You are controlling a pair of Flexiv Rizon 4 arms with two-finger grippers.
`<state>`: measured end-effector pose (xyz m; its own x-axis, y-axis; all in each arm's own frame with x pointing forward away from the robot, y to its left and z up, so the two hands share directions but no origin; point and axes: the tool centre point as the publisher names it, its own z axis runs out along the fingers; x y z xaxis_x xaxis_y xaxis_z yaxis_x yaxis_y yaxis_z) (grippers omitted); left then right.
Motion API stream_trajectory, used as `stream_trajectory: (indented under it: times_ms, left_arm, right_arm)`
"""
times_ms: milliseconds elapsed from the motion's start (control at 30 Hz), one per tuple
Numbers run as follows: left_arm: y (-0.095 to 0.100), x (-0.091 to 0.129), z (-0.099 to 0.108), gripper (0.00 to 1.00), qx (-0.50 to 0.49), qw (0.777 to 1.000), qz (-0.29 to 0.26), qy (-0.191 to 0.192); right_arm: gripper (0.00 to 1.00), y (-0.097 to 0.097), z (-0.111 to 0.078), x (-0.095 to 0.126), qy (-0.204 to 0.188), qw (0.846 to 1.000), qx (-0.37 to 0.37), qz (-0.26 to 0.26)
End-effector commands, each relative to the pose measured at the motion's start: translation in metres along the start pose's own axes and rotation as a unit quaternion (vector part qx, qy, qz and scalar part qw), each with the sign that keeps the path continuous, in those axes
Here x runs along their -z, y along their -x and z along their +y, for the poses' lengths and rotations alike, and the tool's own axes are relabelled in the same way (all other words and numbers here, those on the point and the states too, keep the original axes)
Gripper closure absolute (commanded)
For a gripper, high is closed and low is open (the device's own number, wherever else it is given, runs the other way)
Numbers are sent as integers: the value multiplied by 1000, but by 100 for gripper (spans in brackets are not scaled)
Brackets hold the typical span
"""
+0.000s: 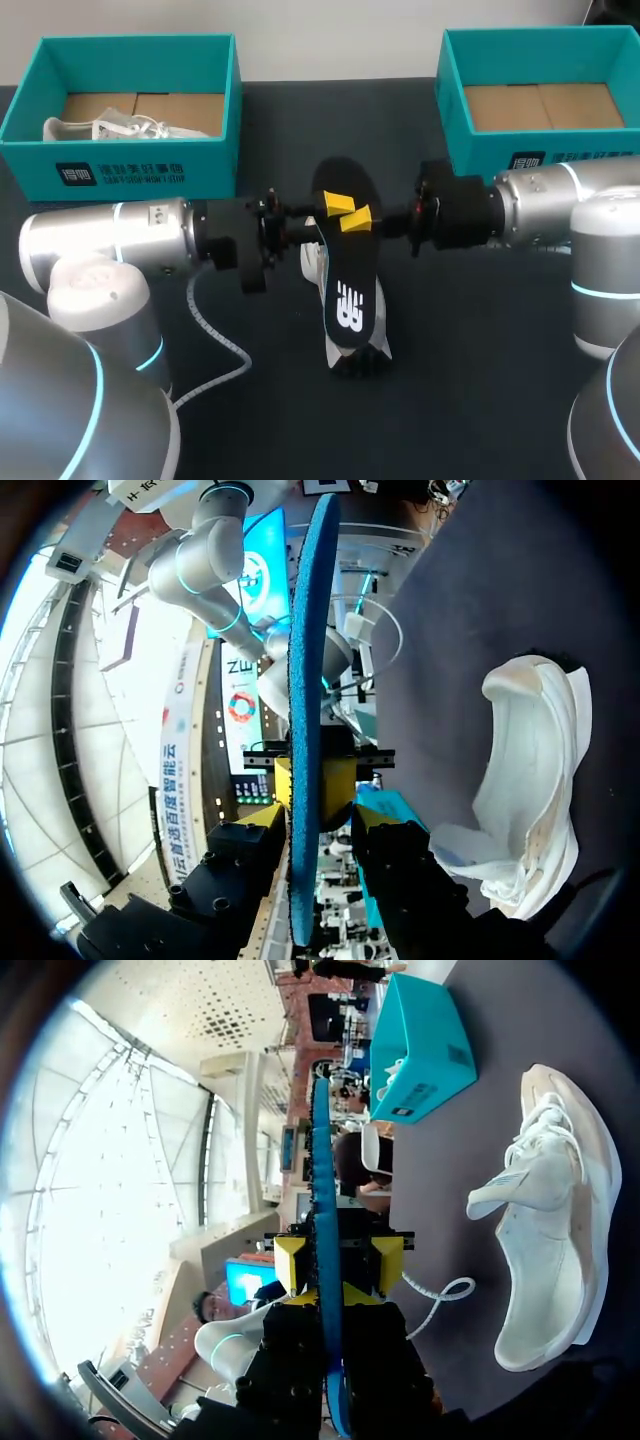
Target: Take the shoe out of the shoebox, open the shoe tongue, remove and reinsert the insole, then place the shoe into the shoebox
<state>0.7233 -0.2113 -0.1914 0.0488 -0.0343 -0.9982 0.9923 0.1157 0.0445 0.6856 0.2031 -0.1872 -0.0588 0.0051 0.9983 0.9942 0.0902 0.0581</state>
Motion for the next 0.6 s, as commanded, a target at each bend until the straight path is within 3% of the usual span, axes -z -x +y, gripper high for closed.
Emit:
stream_trajectory:
  times_ms: [33,600]
  left_arm:
    - [-2,-1,-2,59,-2,1000,-1,5]
    - [-7,3,4,60,0,1000,-3,26]
  right_arm:
    - [100,1,0,-3,-1,1000,0,0]
    - [100,2,1,-3,-3,1000,-2,2]
